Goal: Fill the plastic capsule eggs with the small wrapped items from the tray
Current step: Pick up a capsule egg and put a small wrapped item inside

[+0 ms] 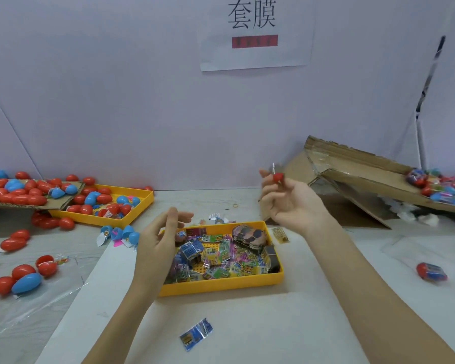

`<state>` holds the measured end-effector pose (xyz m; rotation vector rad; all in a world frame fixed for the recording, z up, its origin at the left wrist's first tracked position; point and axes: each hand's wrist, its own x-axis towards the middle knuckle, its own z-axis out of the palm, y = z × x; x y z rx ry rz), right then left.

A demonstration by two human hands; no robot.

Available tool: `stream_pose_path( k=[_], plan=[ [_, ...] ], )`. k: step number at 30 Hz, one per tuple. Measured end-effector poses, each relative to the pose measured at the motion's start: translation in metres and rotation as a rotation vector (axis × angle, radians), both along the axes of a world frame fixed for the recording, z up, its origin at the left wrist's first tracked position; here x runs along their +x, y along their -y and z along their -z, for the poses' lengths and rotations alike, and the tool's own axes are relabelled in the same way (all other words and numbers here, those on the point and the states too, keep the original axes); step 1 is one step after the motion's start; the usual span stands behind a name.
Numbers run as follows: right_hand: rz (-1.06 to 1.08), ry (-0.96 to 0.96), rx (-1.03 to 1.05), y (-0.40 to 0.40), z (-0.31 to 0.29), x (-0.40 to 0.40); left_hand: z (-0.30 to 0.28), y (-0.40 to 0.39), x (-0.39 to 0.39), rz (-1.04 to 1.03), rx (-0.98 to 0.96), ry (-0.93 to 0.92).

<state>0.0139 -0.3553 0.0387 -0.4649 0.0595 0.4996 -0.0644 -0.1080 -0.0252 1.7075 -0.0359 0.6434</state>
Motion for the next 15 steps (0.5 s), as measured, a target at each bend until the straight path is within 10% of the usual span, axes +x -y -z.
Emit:
stream_pose_path(
  k=[5, 15],
  plan=[
    [0.222, 0.076, 0.044, 0.014, -0.029, 0.032, -0.001, 0.003, -0.001, 0.001, 0.014, -0.051],
    [0.000, 0.402, -0.733, -0.049, 0.069, -0.017, -0.002, -0.015, 0.000, -0.172, 0.290, -0.067]
  ],
)
